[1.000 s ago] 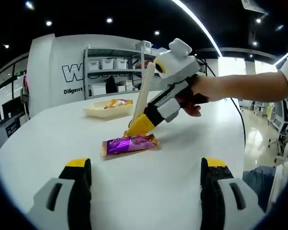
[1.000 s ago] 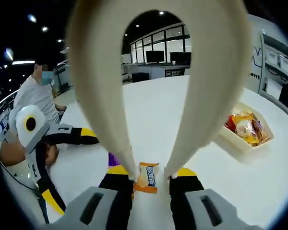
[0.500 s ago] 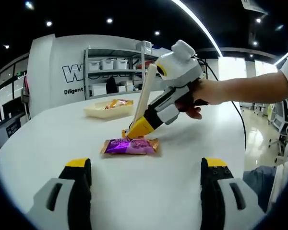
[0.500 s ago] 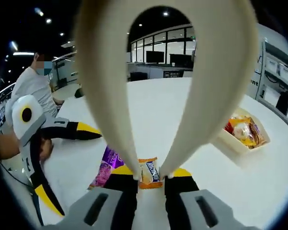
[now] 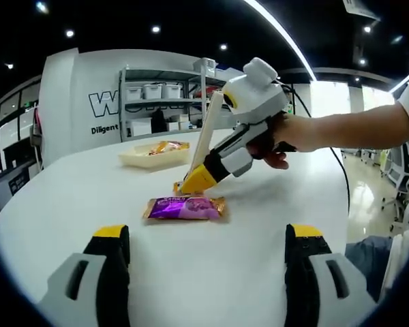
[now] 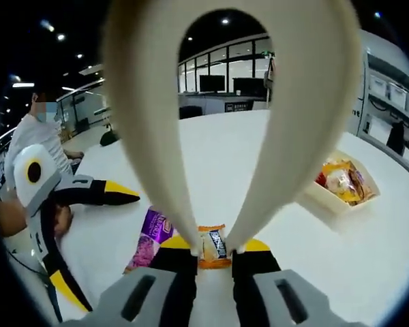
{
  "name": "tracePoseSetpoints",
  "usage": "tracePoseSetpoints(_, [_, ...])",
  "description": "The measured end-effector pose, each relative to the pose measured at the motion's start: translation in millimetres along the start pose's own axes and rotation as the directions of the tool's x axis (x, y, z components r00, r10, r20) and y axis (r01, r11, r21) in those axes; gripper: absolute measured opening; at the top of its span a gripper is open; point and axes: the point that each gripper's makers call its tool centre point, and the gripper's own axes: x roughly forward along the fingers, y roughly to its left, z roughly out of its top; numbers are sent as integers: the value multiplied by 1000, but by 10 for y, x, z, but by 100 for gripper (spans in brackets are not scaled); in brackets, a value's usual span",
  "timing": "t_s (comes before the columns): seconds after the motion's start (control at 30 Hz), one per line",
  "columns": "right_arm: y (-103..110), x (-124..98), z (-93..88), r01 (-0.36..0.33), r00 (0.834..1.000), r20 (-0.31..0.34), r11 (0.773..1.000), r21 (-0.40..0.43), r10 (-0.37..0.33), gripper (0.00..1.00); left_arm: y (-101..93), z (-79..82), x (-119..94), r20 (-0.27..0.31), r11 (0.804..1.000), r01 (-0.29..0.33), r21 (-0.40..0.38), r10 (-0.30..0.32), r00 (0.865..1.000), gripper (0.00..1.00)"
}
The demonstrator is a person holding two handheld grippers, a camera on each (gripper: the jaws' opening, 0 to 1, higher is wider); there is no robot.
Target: Place the target food into the container with the food tongs after gripping and lifting it, then release it inside without dropping or visibly crushing the food.
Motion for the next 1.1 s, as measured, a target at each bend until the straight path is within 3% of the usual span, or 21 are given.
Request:
tracePoseSetpoints(0.67, [-376,-168,340,55,996,73,998,19,-56,13,18,-1,6,0,1000,-1,-1,1,1000,93])
tracePoseSetpoints(0.93, [-620,-193,620,70,991,112,996,55,-76,14,22,-5,1,0,1000,-3,-1,3,1000,93])
tracePoseSetpoints(1.1, [-673,-226,654,98,988,113,994,57,-104,15,35,-10,0,1,1000,-9,-1,9,1000,93])
